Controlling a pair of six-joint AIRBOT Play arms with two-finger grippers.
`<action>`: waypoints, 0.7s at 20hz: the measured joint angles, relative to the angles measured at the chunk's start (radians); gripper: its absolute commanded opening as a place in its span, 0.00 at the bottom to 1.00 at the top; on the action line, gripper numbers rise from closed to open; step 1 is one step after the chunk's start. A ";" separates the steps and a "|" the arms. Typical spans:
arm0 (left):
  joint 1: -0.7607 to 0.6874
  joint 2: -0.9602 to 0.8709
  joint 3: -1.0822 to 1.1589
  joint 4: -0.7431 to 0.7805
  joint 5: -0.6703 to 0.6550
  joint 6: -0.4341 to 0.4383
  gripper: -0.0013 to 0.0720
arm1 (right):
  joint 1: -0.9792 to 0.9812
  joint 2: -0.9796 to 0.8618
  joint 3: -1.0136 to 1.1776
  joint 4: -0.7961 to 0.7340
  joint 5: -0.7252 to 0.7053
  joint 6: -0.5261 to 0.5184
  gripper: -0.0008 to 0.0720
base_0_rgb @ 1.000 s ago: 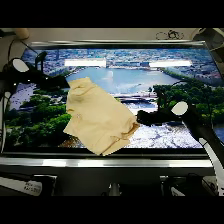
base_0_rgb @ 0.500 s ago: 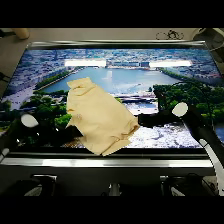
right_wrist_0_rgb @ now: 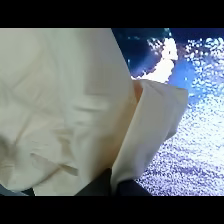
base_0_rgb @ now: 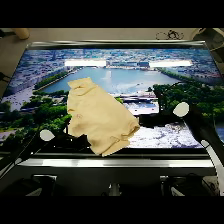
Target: Fold the shirts.
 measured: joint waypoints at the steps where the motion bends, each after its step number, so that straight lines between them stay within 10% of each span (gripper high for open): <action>1: 0.000 0.014 0.035 0.000 0.000 0.040 0.05 | 0.000 0.018 0.020 -0.005 -0.004 -0.014 0.04; 14: 0.204 0.377 1.317 0.494 0.093 0.131 0.05 | 0.001 0.379 0.903 -0.097 -0.244 -0.076 0.04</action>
